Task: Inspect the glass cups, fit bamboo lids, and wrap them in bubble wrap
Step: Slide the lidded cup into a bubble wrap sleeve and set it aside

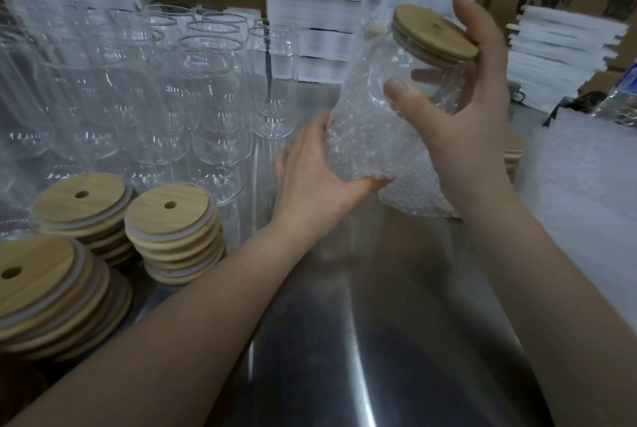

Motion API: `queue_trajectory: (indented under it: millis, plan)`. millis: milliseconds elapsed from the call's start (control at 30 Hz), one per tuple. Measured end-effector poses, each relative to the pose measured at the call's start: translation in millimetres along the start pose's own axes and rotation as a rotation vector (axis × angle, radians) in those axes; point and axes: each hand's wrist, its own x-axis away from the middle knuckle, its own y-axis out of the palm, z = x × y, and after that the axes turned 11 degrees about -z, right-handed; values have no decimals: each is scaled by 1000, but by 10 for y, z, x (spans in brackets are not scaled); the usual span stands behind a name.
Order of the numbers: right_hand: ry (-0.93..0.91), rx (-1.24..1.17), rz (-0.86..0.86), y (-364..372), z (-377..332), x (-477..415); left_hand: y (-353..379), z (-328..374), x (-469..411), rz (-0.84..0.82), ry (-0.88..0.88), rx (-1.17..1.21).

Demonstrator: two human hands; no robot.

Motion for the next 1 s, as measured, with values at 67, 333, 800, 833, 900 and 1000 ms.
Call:
queue_trajectory:
  millis: [67, 333, 800, 833, 900, 1000]
  plan:
    - [10, -6, -16, 1, -5, -6, 1, -13, -1, -12, -1, 39]
    - [89, 4, -66, 38, 25, 4, -6, -4, 8, -80, -5, 162]
    - [173, -44, -200, 179, 1, 38, -28, -11, -30, -21, 72, 407]
    - [183, -50, -202, 180, 0, 39, -29, -18, -35, -18, 73, 408]
    - [200, -66, -207, 184, -5, 36, -37, -31, -47, -14, 76, 410]
    - [219, -82, -232, 189, 2, 34, -39, -38, -49, -12, 86, 409]
